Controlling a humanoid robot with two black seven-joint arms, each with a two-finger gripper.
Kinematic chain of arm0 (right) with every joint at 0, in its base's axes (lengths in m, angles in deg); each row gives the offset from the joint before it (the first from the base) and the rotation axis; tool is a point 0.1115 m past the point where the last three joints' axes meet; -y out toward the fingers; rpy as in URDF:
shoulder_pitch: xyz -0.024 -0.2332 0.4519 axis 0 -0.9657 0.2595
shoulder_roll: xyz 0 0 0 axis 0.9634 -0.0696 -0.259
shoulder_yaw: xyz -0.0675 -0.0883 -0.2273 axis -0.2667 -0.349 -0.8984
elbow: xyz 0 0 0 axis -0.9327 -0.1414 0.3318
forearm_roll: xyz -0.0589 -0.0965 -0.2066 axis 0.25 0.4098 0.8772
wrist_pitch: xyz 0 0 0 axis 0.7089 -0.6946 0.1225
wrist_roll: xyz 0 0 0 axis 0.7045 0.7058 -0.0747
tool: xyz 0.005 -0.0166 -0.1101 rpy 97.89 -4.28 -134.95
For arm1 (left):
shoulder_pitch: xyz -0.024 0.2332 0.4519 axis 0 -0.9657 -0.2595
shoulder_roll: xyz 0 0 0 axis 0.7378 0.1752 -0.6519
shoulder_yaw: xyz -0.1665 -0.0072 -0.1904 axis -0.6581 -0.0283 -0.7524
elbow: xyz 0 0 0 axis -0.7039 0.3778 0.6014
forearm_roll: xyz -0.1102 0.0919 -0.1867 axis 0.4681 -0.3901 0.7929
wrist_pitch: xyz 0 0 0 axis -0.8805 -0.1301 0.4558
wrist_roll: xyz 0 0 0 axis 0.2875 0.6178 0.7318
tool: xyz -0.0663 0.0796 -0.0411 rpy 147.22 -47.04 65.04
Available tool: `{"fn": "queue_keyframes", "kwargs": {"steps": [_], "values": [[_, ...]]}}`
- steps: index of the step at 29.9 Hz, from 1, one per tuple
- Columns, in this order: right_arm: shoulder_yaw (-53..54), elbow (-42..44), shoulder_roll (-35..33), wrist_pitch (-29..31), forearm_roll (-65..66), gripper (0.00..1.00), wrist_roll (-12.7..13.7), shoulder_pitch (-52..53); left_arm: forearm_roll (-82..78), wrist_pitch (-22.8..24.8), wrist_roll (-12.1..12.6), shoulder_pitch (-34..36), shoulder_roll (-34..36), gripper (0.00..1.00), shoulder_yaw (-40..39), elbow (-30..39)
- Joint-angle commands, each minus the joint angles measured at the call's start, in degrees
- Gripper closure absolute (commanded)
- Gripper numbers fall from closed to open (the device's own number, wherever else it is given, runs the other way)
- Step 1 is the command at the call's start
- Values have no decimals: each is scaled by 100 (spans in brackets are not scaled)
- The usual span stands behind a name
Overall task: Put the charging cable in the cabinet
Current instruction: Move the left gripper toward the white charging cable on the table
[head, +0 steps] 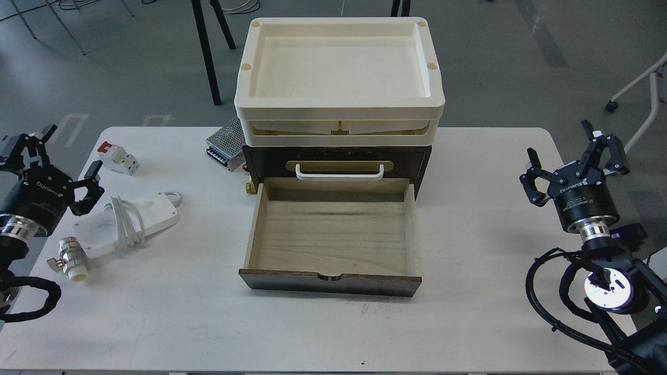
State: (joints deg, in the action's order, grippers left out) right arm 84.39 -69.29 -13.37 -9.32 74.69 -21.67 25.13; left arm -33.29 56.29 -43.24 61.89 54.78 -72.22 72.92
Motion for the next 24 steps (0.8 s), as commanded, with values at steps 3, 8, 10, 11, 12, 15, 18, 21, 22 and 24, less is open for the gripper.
{"fn": "queue_keyframes", "kwargs": {"steps": [3, 8, 10, 11, 12, 15, 18, 21, 22, 24], "values": [[0, 0, 0, -1, 0, 0, 0, 0, -12, -1, 0, -10, -9, 0, 37, -143], [0, 0, 0, -1, 0, 0, 0, 0, -64, -1, 0, -2, 52, 0, 98, -179], [0, 0, 0, -1, 0, 1, 0, 0, -422, -1, 0, -2, 131, 0, 90, -179], [0, 0, 0, -1, 0, 0, 0, 0, -695, -1, 0, 51, 271, 0, 81, -179], [0, 0, 0, -1, 0, 0, 0, 0, -1071, -1, 0, 173, 516, 0, 90, -170], [8, 0, 0, -1, 0, 0, 0, 0, -2066, -1, 0, 507, 966, 0, 81, -170], [8, 0, 0, -1, 0, 0, 0, 9, -3041, -1, 0, 806, 1335, 1, 81, -170], [8, 0, 0, 8, 0, 0, 0, 9, -4375, -1, 0, 1053, 1792, 1, 81, -109], [8, 0, 0, 8, 0, 1, 0, 9, -4928, -1, 0, 1123, 1828, 1, 72, -91], [8, 0, 0, 8, 0, 0, 0, 9, -5930, -1, 0, 1342, 1863, 2, 81, -29]]}}
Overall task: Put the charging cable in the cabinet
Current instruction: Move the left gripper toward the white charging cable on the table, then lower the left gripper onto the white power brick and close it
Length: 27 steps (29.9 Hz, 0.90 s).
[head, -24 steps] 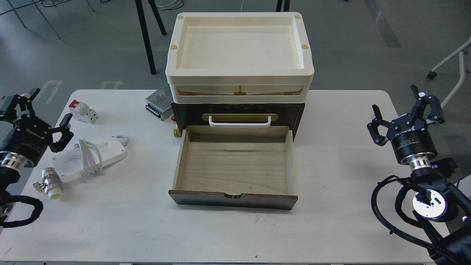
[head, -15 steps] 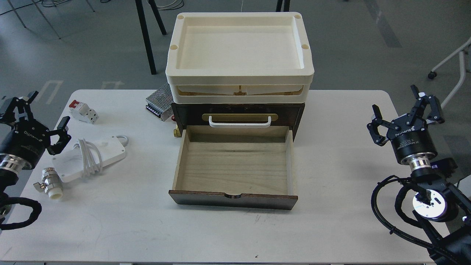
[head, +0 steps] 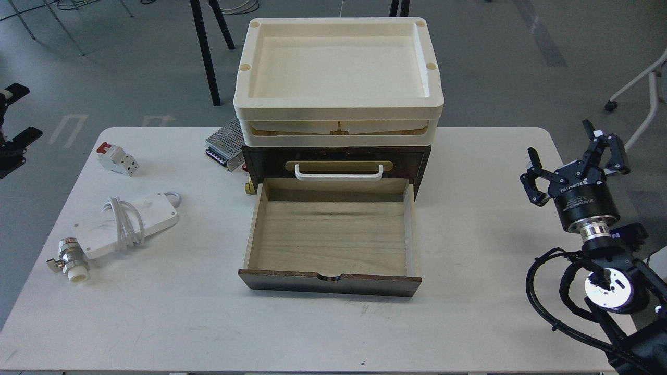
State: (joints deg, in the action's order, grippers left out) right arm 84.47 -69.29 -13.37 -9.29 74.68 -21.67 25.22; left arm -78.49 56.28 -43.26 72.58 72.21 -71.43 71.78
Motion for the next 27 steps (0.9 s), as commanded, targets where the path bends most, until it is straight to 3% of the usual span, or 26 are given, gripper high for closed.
{"fn": "queue_keyframes", "kwargs": {"steps": [1, 5, 7, 11, 20, 27], "values": [[1, 0, 0, 5, 0, 1, 0, 0, -1963, -222, 2, 370, 138, 3, 2, 138], [1, 0, 0, 14, 0, 1, 0, -8, -3792, -1110, 2, 476, 305, 6, 11, 252], [1, 0, 0, 14, 0, 1, 0, 0, -4427, -1314, 2, 529, 323, 5, 11, 252], [-8, 0, 0, 23, 0, 1, 0, -8, -5228, -1253, 2, 740, 252, 1, 133, 261], [1, -8, 0, 23, 0, 0, 0, -8, -5432, -1236, 2, 889, 24, 1, 1548, 490], [-8, -8, 0, 23, 0, 1, -9, -8, -5405, -1297, 2, 846, -266, 1, 1672, 455]]}}
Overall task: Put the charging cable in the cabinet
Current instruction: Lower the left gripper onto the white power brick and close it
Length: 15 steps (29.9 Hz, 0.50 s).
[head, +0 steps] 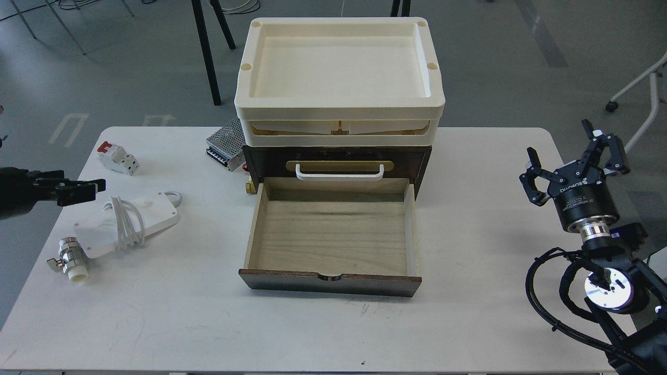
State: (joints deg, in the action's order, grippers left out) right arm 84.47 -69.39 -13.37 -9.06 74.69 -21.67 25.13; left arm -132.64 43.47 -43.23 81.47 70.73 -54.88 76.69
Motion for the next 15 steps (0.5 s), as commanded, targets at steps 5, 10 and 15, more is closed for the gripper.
{"fn": "queue_keyframes", "kwargs": {"steps": [5, 10, 15], "values": [[1, 1, 0, 0, 0, 1, 0, 0, 19, -77, 0, -78, -504, 1, 35, -98], [-8, 10, 0, 0, 0, 1, 0, -9, 27, -191, 0, -271, -689, 1, 35, -169], [-8, 1, 0, 0, 0, 0, 0, 0, 98, -508, 0, -448, -716, 1, 17, -353]]}}
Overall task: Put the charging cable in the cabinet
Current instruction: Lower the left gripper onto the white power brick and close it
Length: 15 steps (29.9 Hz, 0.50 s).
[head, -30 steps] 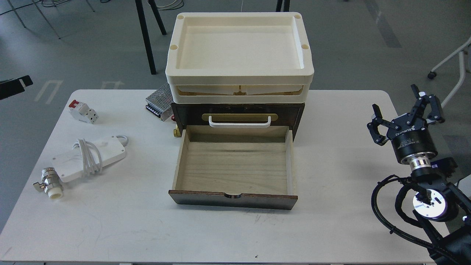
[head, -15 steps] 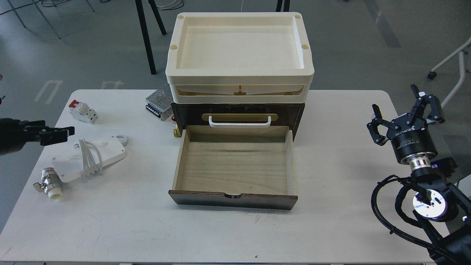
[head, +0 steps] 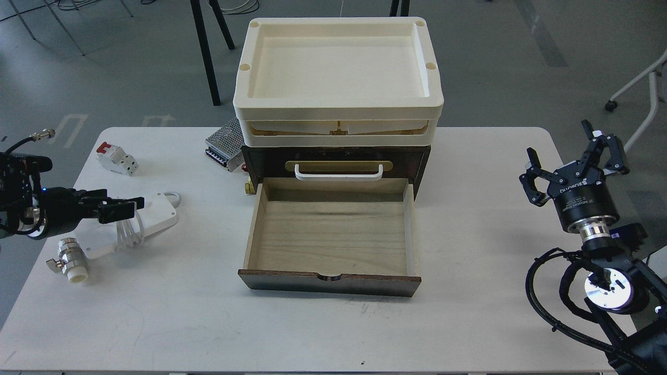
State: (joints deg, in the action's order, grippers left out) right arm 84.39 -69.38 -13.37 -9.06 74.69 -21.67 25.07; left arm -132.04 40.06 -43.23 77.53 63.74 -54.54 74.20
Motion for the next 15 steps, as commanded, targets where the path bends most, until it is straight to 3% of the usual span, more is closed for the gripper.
{"fn": "queue_keyframes", "kwargs": {"steps": [1, 15], "values": [[0, 1, 0, 0, 0, 0, 1, -2, 90, -210, -1, -62, -43, 1, -17, -147], [9, 1, 0, 0, 0, 1, 0, -2, 494, -571, -1, -361, -334, 1, -17, -701]]}}
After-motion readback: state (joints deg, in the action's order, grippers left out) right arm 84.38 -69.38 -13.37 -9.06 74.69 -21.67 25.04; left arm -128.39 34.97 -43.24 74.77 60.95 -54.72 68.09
